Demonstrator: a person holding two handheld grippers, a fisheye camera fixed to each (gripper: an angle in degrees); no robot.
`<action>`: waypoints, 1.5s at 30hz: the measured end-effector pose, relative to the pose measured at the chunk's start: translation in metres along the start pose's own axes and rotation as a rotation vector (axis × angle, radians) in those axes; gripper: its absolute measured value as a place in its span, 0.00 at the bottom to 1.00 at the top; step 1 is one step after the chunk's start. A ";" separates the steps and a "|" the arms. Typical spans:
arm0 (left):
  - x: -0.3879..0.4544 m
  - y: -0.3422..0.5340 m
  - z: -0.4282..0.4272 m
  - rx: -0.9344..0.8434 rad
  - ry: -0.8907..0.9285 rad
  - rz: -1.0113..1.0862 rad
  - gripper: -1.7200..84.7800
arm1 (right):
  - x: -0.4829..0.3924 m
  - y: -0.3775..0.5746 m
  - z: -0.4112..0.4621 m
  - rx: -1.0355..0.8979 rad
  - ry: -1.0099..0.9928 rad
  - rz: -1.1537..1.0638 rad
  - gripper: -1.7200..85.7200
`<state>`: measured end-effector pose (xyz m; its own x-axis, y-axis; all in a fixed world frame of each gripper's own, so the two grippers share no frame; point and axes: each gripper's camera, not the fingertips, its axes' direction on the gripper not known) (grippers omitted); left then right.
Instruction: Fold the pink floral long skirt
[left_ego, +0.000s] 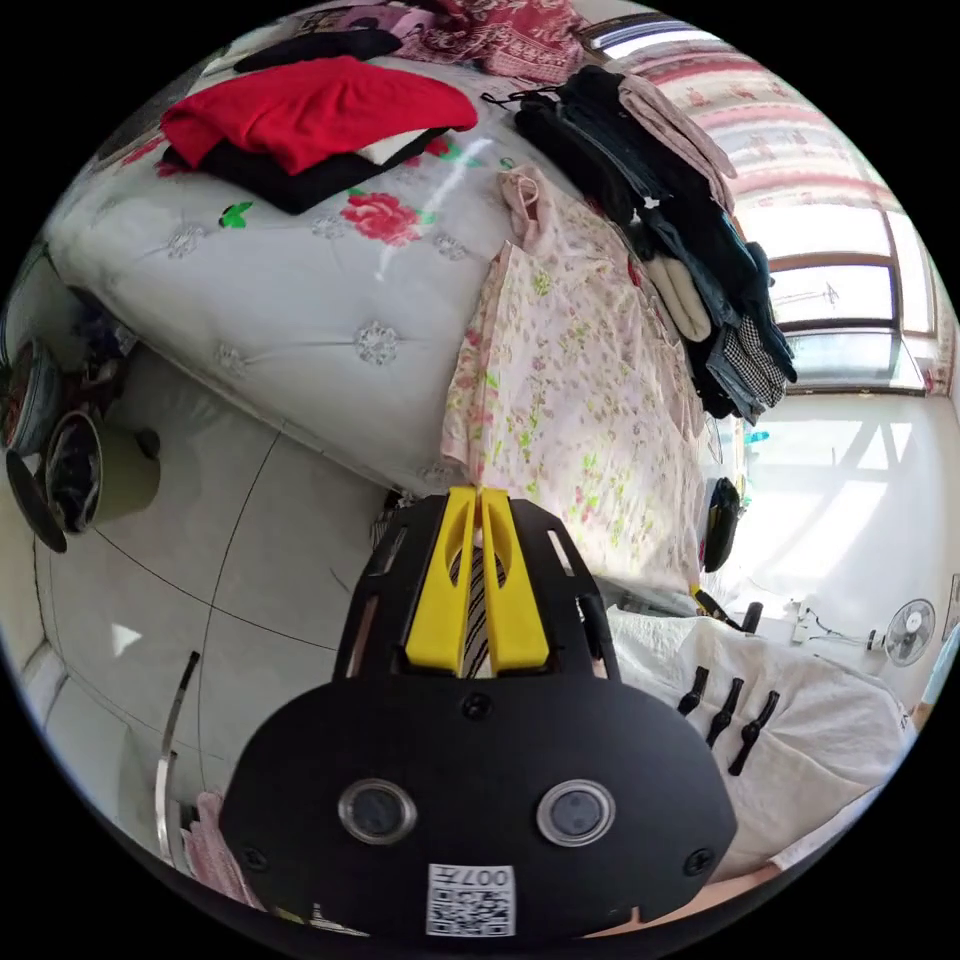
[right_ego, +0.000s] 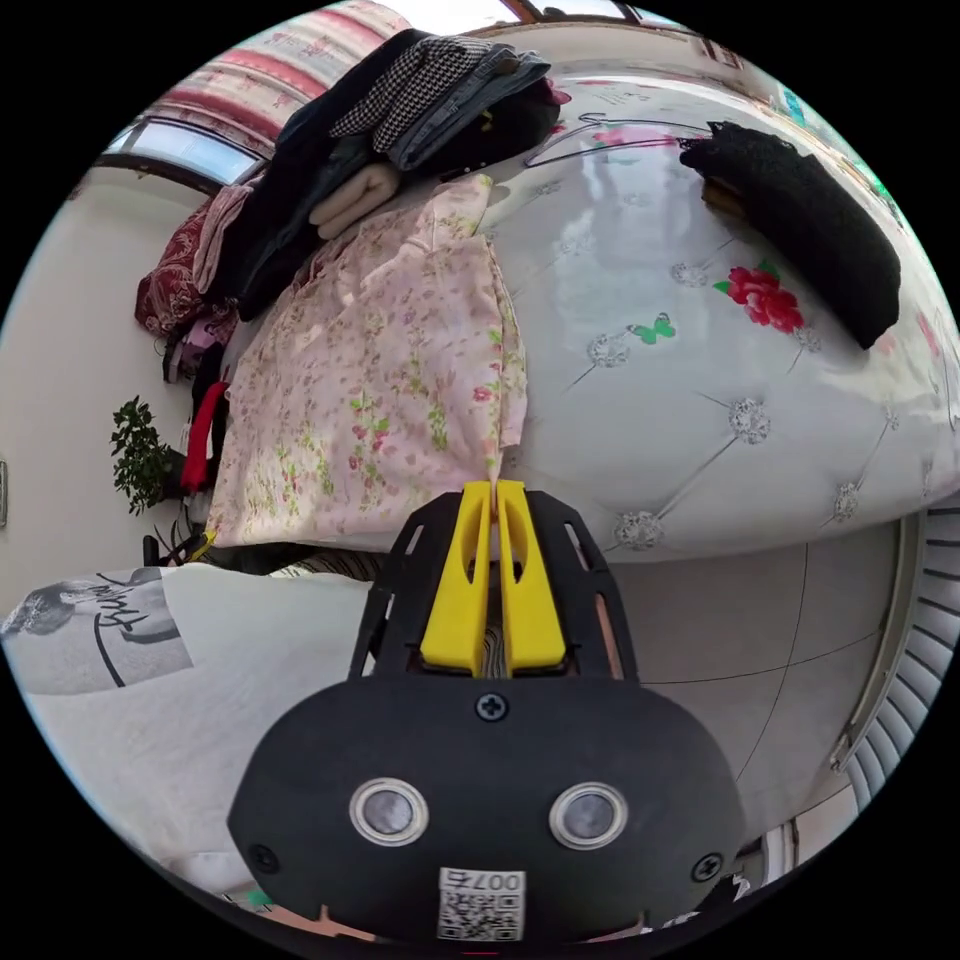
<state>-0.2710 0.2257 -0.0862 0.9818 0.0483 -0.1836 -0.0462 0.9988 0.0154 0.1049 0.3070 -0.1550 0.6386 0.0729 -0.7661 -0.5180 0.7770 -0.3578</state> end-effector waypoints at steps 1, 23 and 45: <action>-0.003 0.002 0.002 0.003 -0.002 -0.012 0.01 | 0.002 0.001 0.004 -0.007 0.002 0.016 0.02; -0.001 -0.245 0.054 0.188 0.089 0.023 0.15 | -0.181 -0.075 0.023 0.174 -0.004 -0.066 0.05; 0.067 -0.350 0.034 0.208 0.294 0.437 0.01 | -0.276 -0.131 0.073 0.072 0.009 -0.191 0.02</action>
<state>-0.1830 -0.1205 -0.0702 0.7859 0.4862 -0.3821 -0.3699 0.8648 0.3395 0.0380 0.2305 0.1429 0.7163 -0.0853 -0.6925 -0.3456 0.8188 -0.4583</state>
